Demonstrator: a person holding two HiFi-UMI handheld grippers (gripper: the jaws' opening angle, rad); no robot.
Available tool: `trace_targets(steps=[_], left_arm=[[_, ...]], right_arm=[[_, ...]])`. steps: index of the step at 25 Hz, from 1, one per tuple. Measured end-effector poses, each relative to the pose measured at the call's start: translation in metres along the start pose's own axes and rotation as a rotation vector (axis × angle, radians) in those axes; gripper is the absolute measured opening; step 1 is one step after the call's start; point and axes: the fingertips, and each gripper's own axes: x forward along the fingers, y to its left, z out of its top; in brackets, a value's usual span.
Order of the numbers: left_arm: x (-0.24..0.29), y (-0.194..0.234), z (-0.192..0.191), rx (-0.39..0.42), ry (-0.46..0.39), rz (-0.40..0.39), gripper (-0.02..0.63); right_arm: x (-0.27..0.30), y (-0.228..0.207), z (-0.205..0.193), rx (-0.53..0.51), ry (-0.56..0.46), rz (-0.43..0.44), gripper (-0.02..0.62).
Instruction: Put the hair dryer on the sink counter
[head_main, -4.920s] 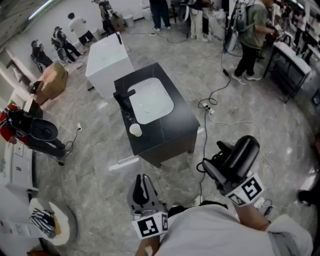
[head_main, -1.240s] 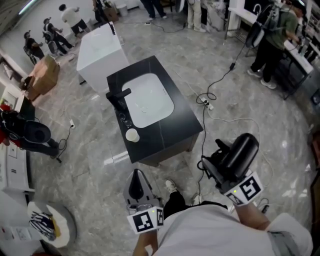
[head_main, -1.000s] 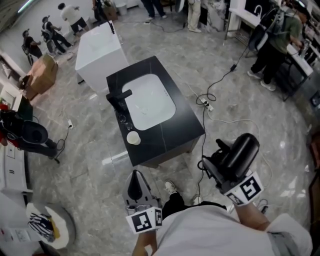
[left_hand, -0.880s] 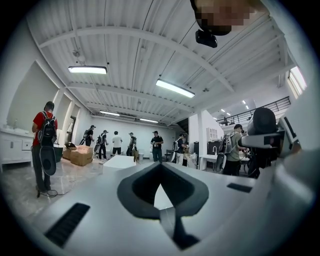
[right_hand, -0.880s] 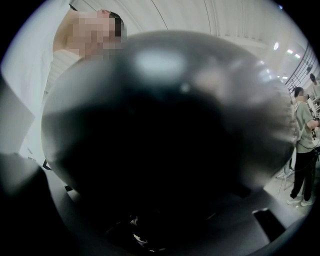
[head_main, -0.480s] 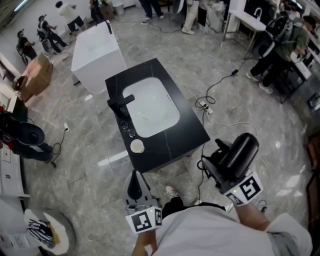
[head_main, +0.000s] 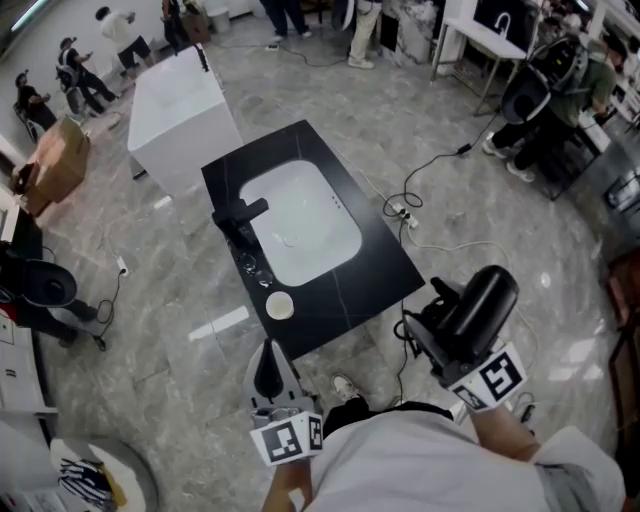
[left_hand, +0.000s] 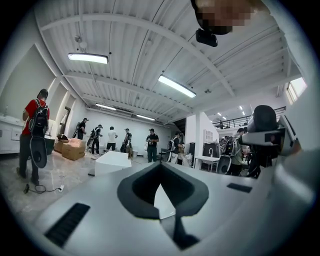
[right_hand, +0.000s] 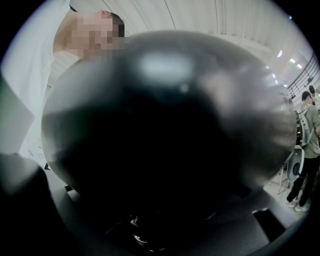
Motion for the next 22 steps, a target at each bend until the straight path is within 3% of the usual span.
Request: trace_targets(steps=[10,22], left_arm=[[0.012,0.025,-0.002,-0.008,0.006,-0.013,0.002],[0.009,0.032,-0.002,-0.011,0.005,0.000,0.002]], right_arm=[[0.016,-0.005,0.001,-0.008,0.013,-0.060,0.268],[0.026,-0.001,0.004,-0.025,0.024,-0.044,0.268]])
